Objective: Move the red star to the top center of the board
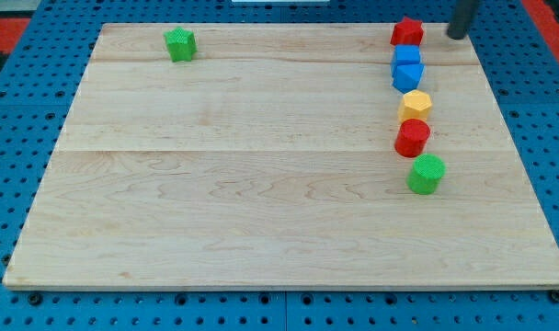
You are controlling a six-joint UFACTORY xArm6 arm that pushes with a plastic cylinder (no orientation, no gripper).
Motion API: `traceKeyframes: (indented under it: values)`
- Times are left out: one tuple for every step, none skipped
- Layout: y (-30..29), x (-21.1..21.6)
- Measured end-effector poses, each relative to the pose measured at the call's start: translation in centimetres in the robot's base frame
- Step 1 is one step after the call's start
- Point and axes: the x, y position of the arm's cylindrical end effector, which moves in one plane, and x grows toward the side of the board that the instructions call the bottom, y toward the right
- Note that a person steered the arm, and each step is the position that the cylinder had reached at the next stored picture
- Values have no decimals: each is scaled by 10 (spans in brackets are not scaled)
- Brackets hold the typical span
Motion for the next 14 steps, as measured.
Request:
traceKeyframes:
  values:
    - [-56, 20]
    - [-107, 11]
    - [-74, -23]
    - [-107, -24]
    - [-132, -1]
    - [-142, 2]
    - [-130, 13]
    - [-169, 15]
    - [-186, 14]
    - [-218, -22]
    - [-255, -8]
    - [-313, 20]
    - [-356, 11]
    - [-415, 23]
